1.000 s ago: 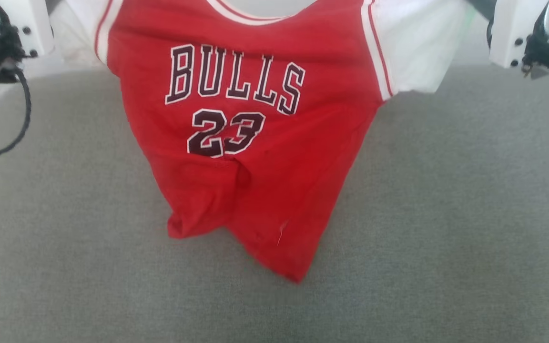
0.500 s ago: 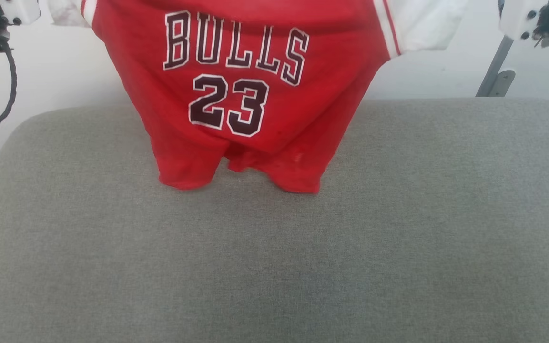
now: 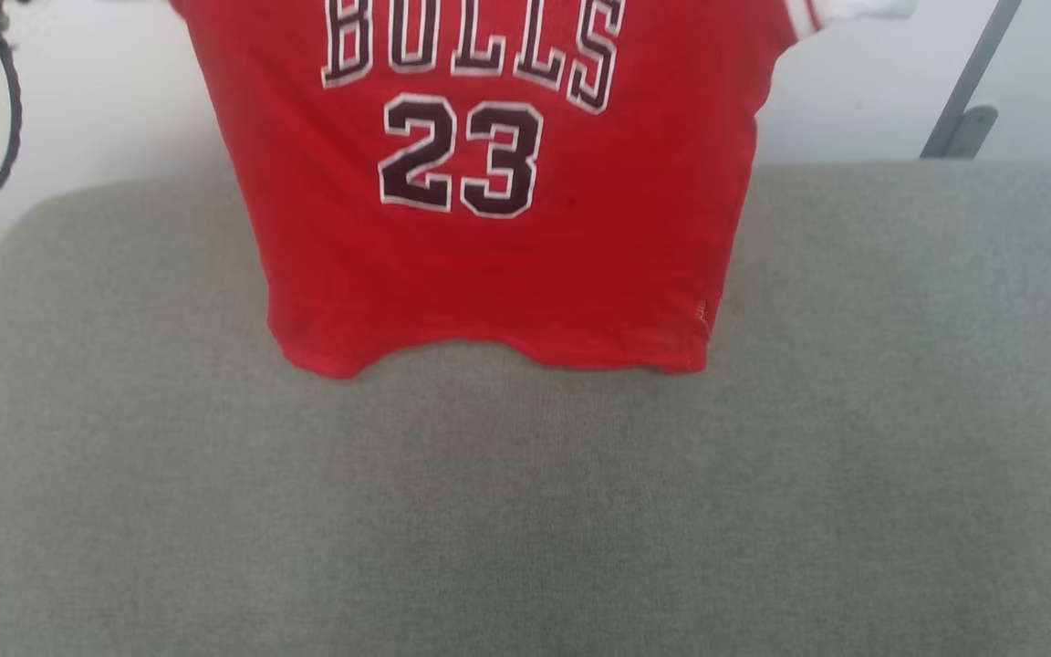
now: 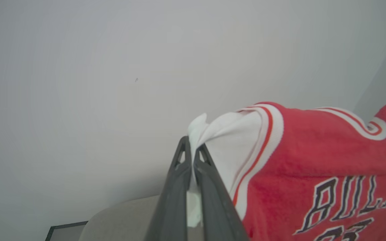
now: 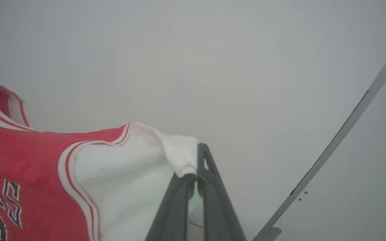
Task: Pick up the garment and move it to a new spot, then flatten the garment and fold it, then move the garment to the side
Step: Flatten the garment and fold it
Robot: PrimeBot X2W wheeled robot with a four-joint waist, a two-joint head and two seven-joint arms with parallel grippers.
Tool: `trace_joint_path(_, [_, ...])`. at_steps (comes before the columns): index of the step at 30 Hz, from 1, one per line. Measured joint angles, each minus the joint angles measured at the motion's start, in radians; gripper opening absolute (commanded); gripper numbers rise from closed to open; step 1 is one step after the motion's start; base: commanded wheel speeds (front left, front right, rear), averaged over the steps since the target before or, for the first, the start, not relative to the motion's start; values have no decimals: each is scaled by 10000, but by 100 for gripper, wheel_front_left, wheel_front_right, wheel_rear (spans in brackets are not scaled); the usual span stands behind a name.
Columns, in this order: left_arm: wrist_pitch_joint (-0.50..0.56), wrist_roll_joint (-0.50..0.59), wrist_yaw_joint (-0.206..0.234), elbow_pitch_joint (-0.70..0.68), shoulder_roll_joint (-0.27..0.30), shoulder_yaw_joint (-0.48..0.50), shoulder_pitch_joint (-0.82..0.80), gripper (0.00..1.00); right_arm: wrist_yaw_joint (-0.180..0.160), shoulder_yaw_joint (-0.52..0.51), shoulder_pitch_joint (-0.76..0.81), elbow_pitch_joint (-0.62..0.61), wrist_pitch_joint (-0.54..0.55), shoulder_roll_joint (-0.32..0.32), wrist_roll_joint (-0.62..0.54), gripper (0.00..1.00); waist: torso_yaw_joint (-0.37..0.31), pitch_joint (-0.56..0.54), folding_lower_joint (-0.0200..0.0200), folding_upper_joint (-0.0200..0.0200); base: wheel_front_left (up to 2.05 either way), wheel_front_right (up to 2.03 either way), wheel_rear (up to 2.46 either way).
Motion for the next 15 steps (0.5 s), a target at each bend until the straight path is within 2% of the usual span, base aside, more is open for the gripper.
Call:
trace_joint_path(6, [-1166,385,119,35,-134,96,-692,0,0,25,-956,978,-1139,359,-702,0,-13,886,0,0,0,0,0])
trace_joint_path(10, [-2059,585,247,416,-407,261,-1666,0,0,-284,-2047,1927,-2669,633,-1622,0,-21,1693,0,0,0,0,0])
trace_joint_path(15, [-4113,1145,192,750,-759,364,-3026,0,0,-922,-3542,3053,-5095,918,-3172,0,1,2803,0,0,0,0,0])
